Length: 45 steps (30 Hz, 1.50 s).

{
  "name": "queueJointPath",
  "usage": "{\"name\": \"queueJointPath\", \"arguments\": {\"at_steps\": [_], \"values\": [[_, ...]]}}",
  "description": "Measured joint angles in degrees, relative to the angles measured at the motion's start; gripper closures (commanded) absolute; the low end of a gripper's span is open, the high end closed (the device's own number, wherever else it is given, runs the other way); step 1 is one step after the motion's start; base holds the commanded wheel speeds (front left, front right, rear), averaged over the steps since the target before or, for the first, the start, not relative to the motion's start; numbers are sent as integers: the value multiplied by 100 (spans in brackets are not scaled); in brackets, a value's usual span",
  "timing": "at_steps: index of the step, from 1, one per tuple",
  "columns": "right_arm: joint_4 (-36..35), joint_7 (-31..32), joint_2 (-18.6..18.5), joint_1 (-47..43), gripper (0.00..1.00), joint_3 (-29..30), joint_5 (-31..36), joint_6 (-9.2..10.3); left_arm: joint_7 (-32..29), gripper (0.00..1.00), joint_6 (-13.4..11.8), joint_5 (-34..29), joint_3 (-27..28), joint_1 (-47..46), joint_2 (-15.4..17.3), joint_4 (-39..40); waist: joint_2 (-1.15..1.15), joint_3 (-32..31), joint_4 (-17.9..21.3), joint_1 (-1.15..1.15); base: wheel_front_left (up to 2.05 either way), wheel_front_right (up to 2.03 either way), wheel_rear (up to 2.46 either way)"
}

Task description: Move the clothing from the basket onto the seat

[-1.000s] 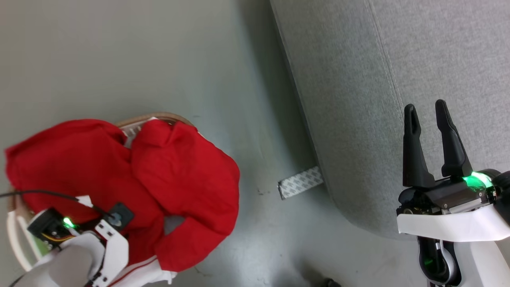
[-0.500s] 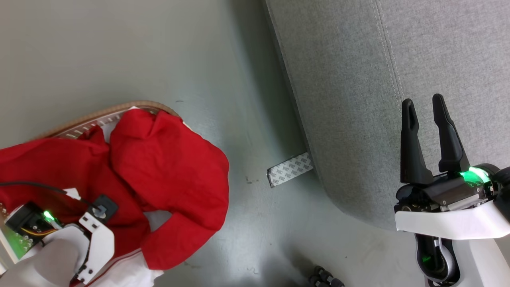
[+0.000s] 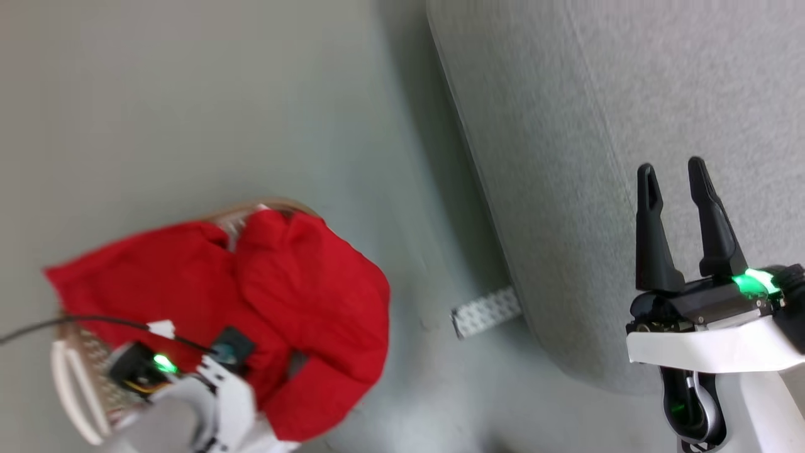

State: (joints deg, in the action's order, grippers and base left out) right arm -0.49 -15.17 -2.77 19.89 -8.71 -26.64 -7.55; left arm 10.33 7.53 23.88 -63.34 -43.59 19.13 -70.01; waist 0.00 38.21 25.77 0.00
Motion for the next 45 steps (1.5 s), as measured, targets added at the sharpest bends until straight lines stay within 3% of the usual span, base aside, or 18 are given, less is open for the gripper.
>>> {"name": "queueJointPath", "arguments": {"at_steps": [12,23,31,37,45], "values": [[480,-1,4,-301,0,191,533,0,464,100,0,871,266,431,-689,568,0,-1582,-702,0,0,0,0],[772,0,1,-658,0,339,646,0,474,100,-52,775,961,774,-680,1734,0,-2791,-1552,1,0,0,0],[803,0,1,-868,0,288,639,0,479,100,-111,652,1778,912,-650,2969,0,-3288,-2136,1,0,0,0],[824,0,1,-933,0,58,594,0,479,100,-92,864,2430,992,-659,3920,0,-3579,-2383,1,0,0,0],[664,-1,1,-1006,0,-256,524,0,469,100,-59,1007,2728,842,-583,4691,0,-3805,-2576,1,0,0,0]]}}
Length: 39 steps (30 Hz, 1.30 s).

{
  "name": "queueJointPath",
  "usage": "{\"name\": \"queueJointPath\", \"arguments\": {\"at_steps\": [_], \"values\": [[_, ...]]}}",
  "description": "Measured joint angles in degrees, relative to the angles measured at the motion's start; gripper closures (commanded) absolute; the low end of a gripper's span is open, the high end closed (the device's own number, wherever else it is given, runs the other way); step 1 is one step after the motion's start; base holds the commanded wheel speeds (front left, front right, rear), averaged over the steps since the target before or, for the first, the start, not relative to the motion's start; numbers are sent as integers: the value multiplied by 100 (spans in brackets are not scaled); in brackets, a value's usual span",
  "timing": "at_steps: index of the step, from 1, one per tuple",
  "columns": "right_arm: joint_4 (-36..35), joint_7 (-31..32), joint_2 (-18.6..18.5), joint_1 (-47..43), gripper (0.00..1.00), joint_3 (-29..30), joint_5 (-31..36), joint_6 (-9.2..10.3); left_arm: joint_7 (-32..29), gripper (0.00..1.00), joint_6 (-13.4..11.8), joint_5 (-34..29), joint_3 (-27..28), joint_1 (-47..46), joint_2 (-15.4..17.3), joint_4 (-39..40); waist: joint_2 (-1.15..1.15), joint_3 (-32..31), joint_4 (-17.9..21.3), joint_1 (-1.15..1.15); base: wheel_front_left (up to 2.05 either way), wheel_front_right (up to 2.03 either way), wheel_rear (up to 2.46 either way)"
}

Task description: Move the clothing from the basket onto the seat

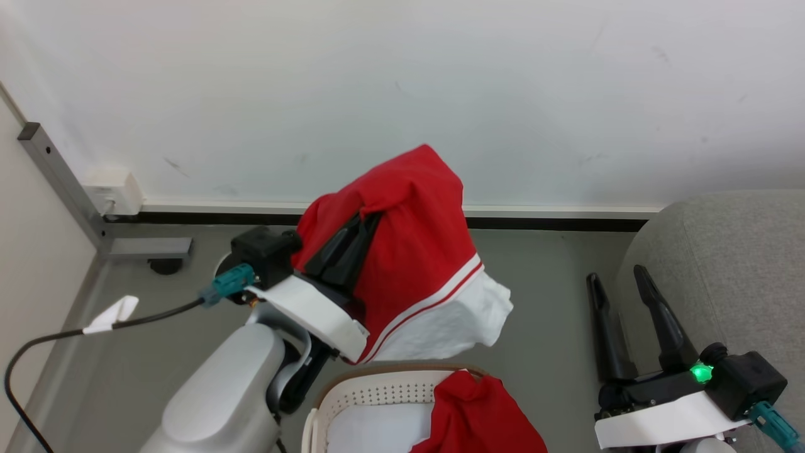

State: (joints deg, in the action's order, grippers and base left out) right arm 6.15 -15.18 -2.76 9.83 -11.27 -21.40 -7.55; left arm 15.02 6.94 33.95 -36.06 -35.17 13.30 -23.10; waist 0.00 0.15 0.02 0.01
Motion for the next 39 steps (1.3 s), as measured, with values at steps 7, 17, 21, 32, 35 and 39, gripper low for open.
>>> {"name": "queueJointPath", "arguments": {"at_steps": [7,17,21,32,35,39], "values": [[-49,1,-1,-37,0,-211,-16,0,-158,100,-102,60,19,-65,56,459,0,21,-102,0,0,0,0],[237,0,-3,93,0,-834,156,0,-182,100,-126,85,-167,51,48,560,0,37,-156,0,0,0,0],[834,1,-268,426,0,-1524,-58,0,-183,100,-115,7,-357,125,-19,575,0,15,-211,-1,0,0,0],[1488,682,-1145,1449,0,-3083,-2173,0,-198,100,-56,-27,-782,221,-253,592,0,-94,-596,0,0,0,0],[1488,876,-1394,1628,0,-3486,-2718,0,-232,100,-41,-27,-905,222,-318,632,0,-122,-750,-1,0,0,0],[1301,965,-1663,1901,0,-4134,-3406,0,-267,100,-14,-16,-1043,222,-353,680,0,-158,-965,-1,0,0,0]]}}
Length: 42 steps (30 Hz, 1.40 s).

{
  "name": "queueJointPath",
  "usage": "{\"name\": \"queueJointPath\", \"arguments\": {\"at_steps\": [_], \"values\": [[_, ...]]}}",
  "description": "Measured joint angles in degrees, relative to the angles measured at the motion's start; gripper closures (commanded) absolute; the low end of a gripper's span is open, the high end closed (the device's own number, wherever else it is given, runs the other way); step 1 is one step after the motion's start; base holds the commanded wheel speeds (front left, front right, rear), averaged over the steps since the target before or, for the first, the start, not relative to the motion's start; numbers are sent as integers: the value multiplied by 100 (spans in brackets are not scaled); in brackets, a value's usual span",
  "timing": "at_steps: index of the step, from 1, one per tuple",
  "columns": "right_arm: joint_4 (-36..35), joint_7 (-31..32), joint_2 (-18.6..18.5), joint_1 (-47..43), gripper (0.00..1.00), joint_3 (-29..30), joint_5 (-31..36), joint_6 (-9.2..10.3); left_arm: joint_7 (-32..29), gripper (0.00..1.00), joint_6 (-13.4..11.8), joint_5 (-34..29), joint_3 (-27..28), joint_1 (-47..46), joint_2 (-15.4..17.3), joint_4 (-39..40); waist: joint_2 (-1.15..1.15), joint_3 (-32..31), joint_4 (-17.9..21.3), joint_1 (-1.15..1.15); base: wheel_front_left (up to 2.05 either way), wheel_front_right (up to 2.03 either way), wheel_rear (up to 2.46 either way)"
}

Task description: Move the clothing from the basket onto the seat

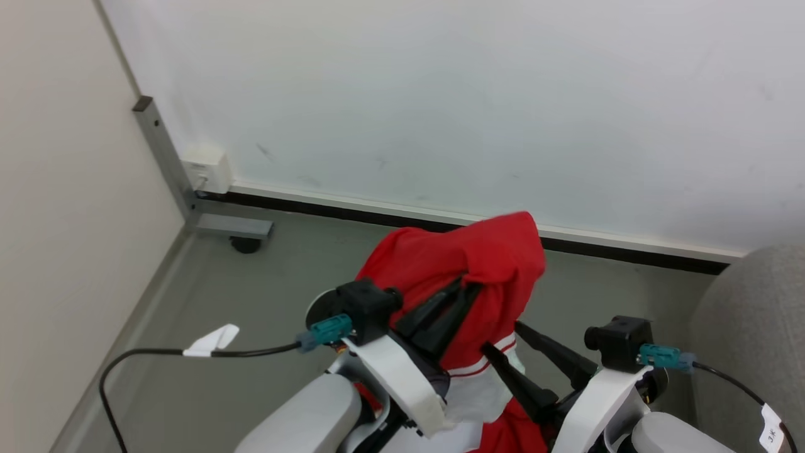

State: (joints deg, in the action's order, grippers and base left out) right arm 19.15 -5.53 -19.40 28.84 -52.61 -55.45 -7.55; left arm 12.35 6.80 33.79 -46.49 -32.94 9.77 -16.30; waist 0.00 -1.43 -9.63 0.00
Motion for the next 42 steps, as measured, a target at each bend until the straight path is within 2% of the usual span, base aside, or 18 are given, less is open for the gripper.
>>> {"name": "queueJointPath", "arguments": {"at_steps": [4,5,9,14,21,22,24,42], "values": [[-144,-69,-301,332,0,-667,-512,0,-42,100,23,15,-180,2,-13,45,0,-23,-204,0,0,0,0],[-144,-69,-301,332,0,-667,-512,0,-42,100,23,15,-180,2,-13,45,0,-23,-204,0,0,0,0],[-142,-303,-537,680,0,-1282,-834,0,-74,100,29,76,-313,2,-8,74,0,-37,-379,0,0,0,0],[-64,-683,-554,1038,0,-1828,-1131,0,-78,100,33,179,-444,1,-7,81,0,-53,-537,0,0,0,0],[282,-929,-361,1312,0,-1991,-1094,0,-85,100,49,276,-548,-10,15,97,0,-38,-658,0,0,0,0],[287,-940,-353,1329,41,-1985,-1043,0,-82,100,49,290,-547,-18,27,96,0,-26,-663,0,0,0,0],[286,-944,-334,1340,100,-1922,-879,0,-75,100,51,307,-542,-48,45,96,0,1,-660,0,0,0,0],[242,-949,-268,1171,100,-1543,-546,0,-4,100,22,354,-476,-91,127,2,0,91,-383,0,0,0,0]]}}
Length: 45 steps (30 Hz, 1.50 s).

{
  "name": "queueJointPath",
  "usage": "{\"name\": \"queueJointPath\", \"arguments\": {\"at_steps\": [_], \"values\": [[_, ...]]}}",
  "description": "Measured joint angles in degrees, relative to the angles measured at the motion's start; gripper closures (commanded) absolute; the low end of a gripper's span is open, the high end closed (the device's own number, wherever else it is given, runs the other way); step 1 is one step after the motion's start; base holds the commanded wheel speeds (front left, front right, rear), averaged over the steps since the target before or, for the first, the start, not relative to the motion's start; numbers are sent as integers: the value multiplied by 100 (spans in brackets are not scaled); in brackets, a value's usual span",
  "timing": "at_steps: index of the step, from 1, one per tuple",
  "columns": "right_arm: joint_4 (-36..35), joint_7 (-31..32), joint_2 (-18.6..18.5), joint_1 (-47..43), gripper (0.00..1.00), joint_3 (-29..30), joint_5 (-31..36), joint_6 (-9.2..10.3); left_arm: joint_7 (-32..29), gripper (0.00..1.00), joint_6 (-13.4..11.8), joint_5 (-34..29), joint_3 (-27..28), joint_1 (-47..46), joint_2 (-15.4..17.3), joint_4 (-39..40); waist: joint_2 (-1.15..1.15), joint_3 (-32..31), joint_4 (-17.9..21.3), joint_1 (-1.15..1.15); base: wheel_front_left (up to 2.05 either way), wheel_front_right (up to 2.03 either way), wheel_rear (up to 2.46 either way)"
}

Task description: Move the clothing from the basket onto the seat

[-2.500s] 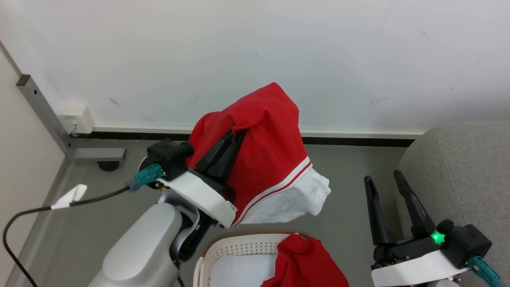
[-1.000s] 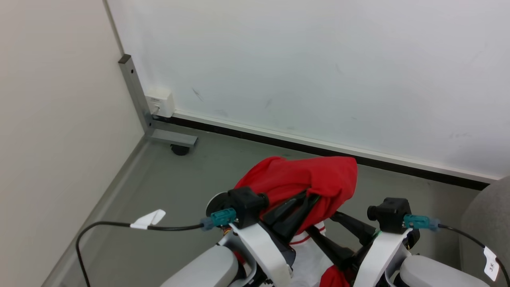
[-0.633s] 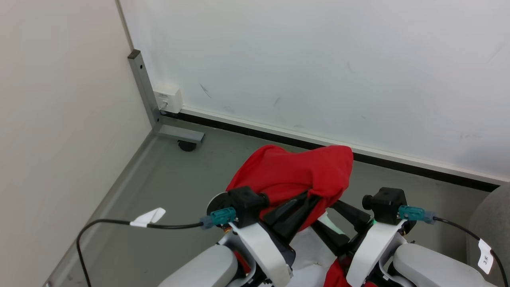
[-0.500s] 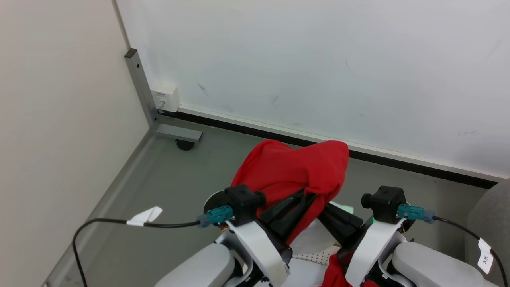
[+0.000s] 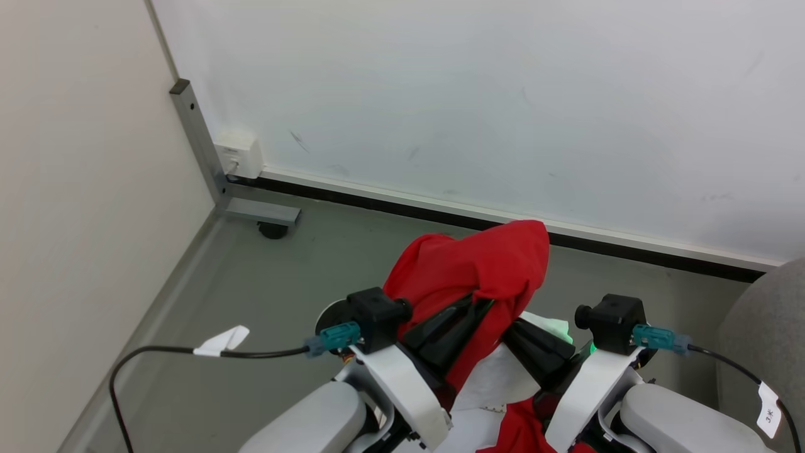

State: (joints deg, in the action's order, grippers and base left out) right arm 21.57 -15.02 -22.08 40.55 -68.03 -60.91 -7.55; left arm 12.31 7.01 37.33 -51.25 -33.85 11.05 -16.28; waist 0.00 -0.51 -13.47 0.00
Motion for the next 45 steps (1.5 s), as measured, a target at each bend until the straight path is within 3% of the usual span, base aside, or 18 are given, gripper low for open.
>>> {"name": "queueJointPath", "arguments": {"at_steps": [2,3,5,6,16,37,45], "values": [[4,0,23,-34,100,62,21,0,21,100,-9,9,13,-1,9,-11,0,5,36,0,0,0,0],[8,0,35,-60,100,107,41,0,32,90,-27,14,27,1,20,-13,0,8,68,0,0,0,0],[7,0,49,-98,100,226,54,0,36,51,-52,34,46,3,48,-12,0,18,153,0,0,0,0],[4,0,47,-112,100,290,66,0,36,0,-56,34,43,5,62,-11,0,26,200,0,0,0,0],[-62,0,10,-546,100,995,145,0,40,0,-134,76,48,102,168,44,0,109,880,0,0,0,0],[-732,-1,-491,-1307,100,2636,981,0,199,0,-234,-78,35,199,318,158,0,220,2995,0,0,0,0],[-1054,-1,-517,-1809,100,3127,1314,0,237,0,-212,-144,-25,214,334,31,0,316,3461,0,0,0,0]]}}
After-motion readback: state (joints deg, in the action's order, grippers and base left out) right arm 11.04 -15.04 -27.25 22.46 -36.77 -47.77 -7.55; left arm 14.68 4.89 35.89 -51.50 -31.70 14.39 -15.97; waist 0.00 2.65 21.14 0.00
